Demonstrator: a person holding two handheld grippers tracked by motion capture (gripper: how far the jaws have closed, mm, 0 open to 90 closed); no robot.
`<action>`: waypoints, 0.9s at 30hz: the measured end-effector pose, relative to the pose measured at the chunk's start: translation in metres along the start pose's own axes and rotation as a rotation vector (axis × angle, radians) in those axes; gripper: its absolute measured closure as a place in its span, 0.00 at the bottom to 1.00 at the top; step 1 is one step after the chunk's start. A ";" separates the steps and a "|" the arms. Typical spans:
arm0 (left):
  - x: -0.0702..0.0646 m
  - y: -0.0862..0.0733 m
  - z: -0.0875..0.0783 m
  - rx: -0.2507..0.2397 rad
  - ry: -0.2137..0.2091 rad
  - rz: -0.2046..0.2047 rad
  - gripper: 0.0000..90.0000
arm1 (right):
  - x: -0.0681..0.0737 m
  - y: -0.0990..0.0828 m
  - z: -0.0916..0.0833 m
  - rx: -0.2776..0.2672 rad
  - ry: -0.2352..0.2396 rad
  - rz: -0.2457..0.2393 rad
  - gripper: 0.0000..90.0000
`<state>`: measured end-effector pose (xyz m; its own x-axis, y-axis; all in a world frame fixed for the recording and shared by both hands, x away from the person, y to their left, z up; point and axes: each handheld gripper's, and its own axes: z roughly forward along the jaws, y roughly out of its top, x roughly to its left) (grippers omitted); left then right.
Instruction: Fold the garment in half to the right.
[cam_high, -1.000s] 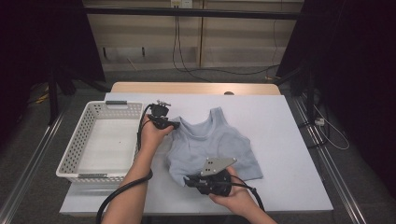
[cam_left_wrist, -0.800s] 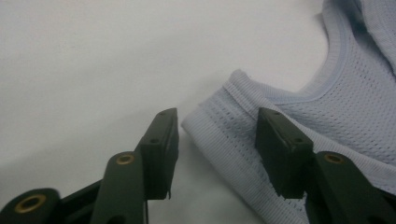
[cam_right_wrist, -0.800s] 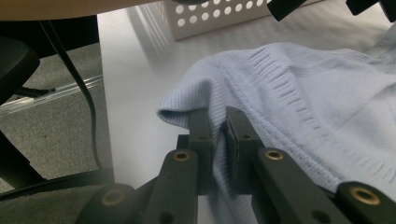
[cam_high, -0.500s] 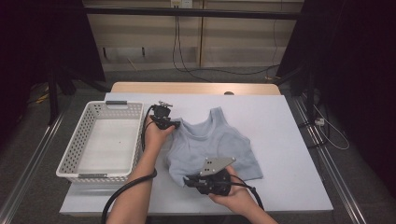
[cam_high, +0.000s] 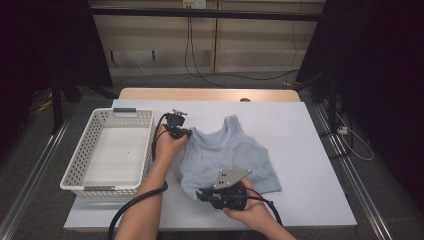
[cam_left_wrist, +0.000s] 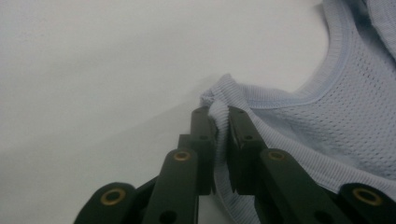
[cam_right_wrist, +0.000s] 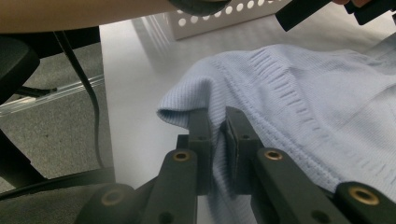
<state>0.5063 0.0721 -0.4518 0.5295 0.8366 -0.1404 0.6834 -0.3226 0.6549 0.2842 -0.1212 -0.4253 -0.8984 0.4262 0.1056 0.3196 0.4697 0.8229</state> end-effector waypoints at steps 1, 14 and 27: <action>0.000 0.001 0.000 0.006 -0.001 -0.016 0.93 | 0.000 0.000 0.000 0.001 0.000 -0.001 0.93; 0.013 0.024 -0.031 0.074 -0.046 -0.177 0.94 | 0.003 0.000 -0.001 -0.014 -0.003 -0.008 0.93; 0.026 0.036 -0.056 0.092 -0.021 -0.193 0.94 | 0.008 0.005 0.003 -0.056 -0.006 -0.030 0.93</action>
<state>0.5160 0.1068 -0.3901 0.3941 0.8778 -0.2724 0.8157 -0.1976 0.5436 0.2794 -0.1128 -0.4224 -0.9054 0.4176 0.0769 0.2748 0.4384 0.8557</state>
